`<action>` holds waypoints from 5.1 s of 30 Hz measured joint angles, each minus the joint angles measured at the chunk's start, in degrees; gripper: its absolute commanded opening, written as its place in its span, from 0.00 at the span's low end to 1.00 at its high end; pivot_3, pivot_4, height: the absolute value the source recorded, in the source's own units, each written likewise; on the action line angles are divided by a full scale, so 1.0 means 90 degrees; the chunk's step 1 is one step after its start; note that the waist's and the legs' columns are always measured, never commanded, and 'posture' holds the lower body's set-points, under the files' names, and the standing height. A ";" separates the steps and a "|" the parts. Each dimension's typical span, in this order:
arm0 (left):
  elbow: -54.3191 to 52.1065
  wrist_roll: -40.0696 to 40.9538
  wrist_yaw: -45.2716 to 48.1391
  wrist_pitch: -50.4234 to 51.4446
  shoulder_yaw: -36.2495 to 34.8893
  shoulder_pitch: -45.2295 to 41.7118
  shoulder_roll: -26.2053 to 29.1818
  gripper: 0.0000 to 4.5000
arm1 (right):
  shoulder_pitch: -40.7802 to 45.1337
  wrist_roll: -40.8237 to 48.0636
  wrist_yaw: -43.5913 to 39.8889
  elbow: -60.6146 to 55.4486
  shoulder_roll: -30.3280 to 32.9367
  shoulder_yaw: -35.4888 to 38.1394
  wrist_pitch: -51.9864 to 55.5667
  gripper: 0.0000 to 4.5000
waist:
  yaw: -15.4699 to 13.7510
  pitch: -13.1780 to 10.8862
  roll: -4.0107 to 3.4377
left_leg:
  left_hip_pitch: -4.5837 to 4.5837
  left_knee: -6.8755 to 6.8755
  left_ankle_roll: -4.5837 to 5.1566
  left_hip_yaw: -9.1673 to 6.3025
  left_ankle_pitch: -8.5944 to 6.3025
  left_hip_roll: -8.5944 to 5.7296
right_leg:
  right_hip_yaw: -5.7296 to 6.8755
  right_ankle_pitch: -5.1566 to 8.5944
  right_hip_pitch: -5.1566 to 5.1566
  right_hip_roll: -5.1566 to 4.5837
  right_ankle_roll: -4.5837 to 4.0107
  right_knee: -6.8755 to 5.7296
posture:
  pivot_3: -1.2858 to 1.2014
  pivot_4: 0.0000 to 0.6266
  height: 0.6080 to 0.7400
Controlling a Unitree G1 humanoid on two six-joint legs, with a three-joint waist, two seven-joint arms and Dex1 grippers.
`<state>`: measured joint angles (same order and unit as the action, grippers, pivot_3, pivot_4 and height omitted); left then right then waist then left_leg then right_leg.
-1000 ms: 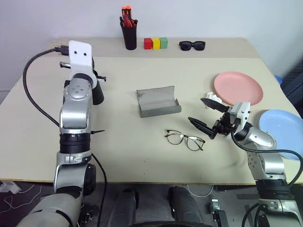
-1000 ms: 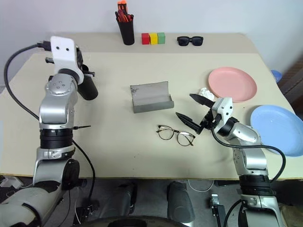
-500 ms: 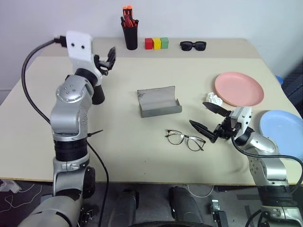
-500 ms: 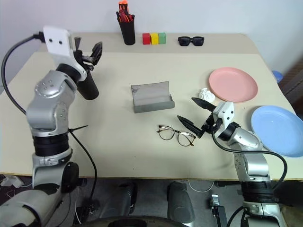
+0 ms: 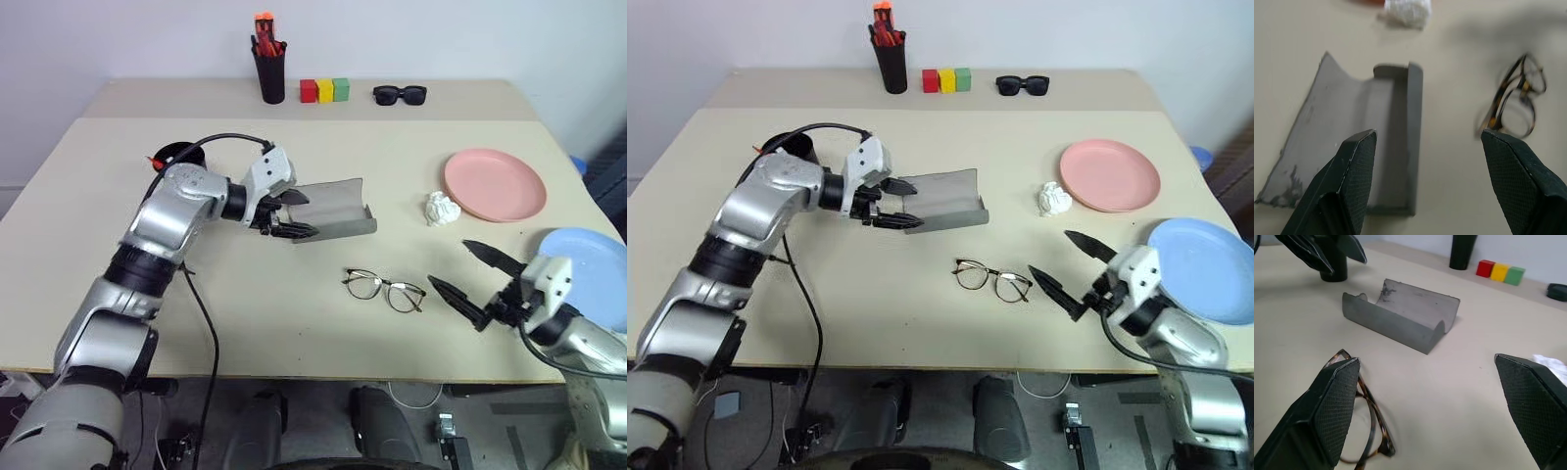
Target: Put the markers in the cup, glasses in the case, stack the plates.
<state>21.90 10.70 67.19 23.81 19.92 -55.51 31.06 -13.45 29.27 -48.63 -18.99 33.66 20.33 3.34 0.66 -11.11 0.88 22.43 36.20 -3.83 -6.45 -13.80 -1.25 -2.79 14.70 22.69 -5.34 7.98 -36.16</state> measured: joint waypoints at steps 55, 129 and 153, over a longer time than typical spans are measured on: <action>-0.1244 -0.1757 0.2054 0.0673 0.0418 0.0929 0.0419 0.04 | -0.1713 0.0012 0.0476 -0.1351 -0.0438 0.0520 -0.0020 1.00 | 0.0020 -0.0005 0.0007 | -0.0002 -0.0003 0.0010 -0.0002 -0.0006 0.0005 | -0.0001 0.0003 0.0000 -0.0001 0.0001 -0.0007 | 0.52 0.24 1.00; -0.6050 0.1884 -0.0401 0.0775 -0.2226 0.5410 0.1999 0.56 | 0.3574 -0.1160 -0.3295 0.2126 0.0874 -0.3242 0.1542 0.01 | 0.0046 -0.0007 0.0003 | -0.0013 -0.0004 0.0009 0.0003 -0.0006 0.0009 | -0.0001 0.0009 -0.0005 -0.0002 -0.0023 -0.0001 | 0.52 0.24 1.00; -0.6006 0.1881 -0.0546 0.0732 -0.2059 0.5405 0.1998 0.56 | 0.3746 -0.1237 -0.3165 0.1552 0.1162 -0.3282 0.1899 0.72 | 0.0047 -0.0007 0.0003 | -0.0009 -0.0005 0.0009 0.0003 -0.0006 0.0009 | -0.0001 0.0009 0.0000 -0.0002 -0.0024 0.0000 | 0.52 0.24 1.00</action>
<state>-32.16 27.62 62.27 30.39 1.38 -6.87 49.04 20.26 18.14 -77.11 -5.02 44.12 -9.21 20.43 1.08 -11.18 0.91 22.35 36.15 -3.75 -6.42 -13.85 -1.17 -2.80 14.78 22.69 -5.36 7.77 -36.16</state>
